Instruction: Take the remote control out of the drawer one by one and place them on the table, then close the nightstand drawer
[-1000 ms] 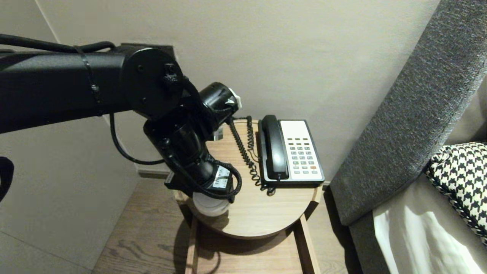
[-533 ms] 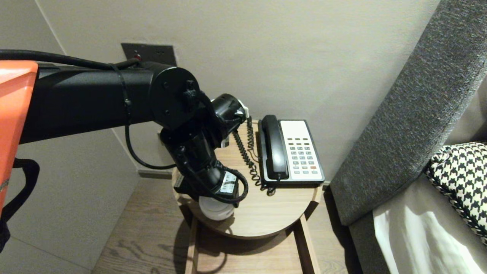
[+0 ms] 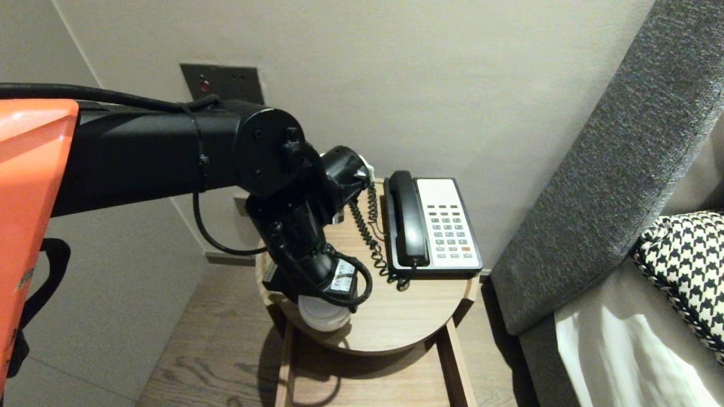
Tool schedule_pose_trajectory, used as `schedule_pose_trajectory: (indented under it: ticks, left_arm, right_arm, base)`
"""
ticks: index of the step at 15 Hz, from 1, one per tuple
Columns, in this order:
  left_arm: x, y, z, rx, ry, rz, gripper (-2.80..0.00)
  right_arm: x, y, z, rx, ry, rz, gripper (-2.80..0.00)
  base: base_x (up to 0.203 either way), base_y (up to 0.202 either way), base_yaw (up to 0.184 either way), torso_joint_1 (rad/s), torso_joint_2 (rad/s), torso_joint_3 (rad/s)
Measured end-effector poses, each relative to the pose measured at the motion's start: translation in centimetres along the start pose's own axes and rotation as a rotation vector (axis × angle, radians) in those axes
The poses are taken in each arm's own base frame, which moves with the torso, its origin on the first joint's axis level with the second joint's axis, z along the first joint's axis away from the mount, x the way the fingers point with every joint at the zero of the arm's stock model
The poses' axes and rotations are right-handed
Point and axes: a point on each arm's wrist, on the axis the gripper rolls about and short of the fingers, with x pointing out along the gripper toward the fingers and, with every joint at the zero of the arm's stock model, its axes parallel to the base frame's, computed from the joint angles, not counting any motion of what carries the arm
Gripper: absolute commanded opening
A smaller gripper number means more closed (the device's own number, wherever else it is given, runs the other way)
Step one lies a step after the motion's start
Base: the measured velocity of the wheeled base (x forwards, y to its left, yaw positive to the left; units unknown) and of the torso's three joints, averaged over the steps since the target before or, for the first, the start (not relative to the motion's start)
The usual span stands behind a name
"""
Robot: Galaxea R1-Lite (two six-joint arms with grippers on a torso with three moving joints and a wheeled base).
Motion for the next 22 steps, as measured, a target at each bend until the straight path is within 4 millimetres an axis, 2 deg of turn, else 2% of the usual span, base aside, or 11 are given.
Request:
schedule_pose_trajectory:
  ticks: [8, 9, 17, 20, 22]
  left_arm:
    - [0.2, -0.2, -0.1, 0.006, 0.008, 0.002, -2.80]
    - [0.2, -0.2, -0.1, 0.007, 0.007, 0.002, 0.00]
    - [-0.5, -0.5, 0.1, 0.010, -0.040, -0.026, 0.00]
    - [-1.8, -0.4, 0.0, 0.007, -0.089, -0.046, 0.00]
    - [-3.4, 0.0, -0.3, 0.005, -0.121, -0.061, 0.00]
  right_arm:
    - [0.0, 0.0, 0.0, 0.000, 0.000, 0.001, -2.80]
    - [0.0, 0.0, 0.0, 0.000, 0.000, 0.001, -2.80]
    - [0.0, 0.0, 0.0, 0.000, 0.000, 0.001, -2.80]
    - [0.0, 0.0, 0.0, 0.000, 0.000, 0.001, -2.80]
    - [0.0, 0.0, 0.0, 0.000, 0.000, 0.000, -2.80]
  base:
    - [0.000, 0.000, 0.000, 0.000, 0.00, 0.000]
    - [0.000, 0.000, 0.000, 0.000, 0.00, 0.000]
    - [0.000, 0.000, 0.000, 0.000, 0.00, 0.000]
    - [0.000, 0.000, 0.000, 0.000, 0.00, 0.000]
    - [0.000, 0.000, 0.000, 0.000, 0.00, 0.000]
